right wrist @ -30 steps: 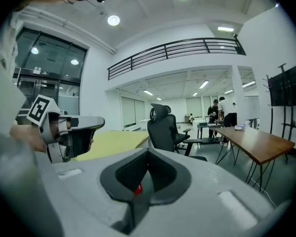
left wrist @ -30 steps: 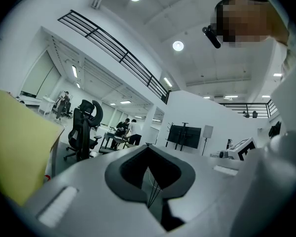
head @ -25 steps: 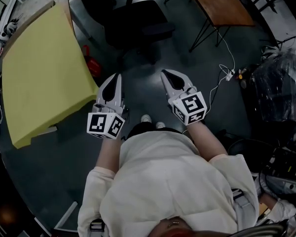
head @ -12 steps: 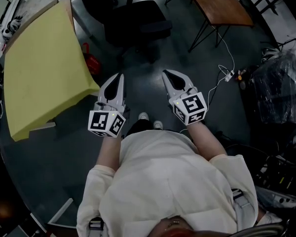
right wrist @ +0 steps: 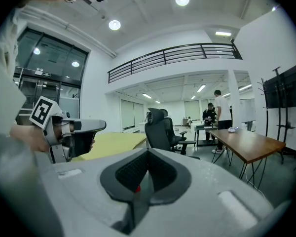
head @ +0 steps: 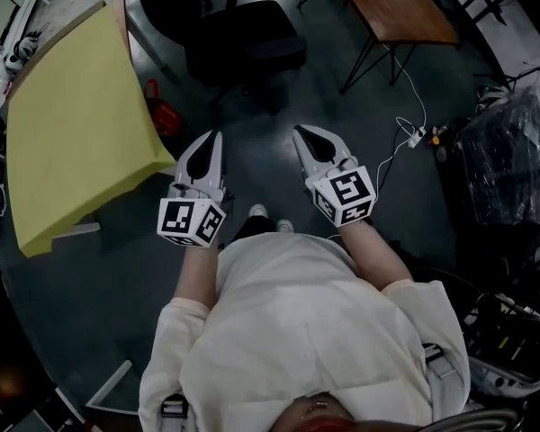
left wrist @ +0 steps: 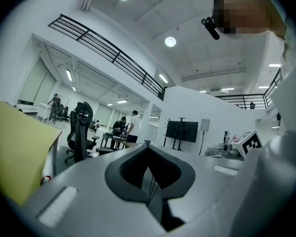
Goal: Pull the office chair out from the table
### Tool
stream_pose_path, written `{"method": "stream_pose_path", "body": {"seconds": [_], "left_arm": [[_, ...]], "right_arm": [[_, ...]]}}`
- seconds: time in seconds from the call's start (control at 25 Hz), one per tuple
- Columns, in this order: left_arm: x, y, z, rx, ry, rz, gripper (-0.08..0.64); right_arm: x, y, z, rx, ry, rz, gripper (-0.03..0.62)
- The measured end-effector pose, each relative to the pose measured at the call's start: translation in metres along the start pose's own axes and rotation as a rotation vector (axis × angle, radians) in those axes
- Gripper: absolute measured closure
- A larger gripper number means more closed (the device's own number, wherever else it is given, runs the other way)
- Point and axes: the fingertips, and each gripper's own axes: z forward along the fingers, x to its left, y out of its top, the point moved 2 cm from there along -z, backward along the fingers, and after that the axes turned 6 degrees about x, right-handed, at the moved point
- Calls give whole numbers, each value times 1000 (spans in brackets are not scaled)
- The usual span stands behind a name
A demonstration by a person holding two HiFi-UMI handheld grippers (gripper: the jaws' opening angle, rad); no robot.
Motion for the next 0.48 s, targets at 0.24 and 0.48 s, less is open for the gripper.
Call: {"method": "stream_pose_path", "body": {"seconds": [0.24,0.48], "left_arm": [[0,0,6,-2,-4,2,543],[-1,0,8,-1,-11,10,543]], "right_arm": [[-8,1,1,-5,-10,0,601],[-12,1,0,-4,-22,5,601]]}}
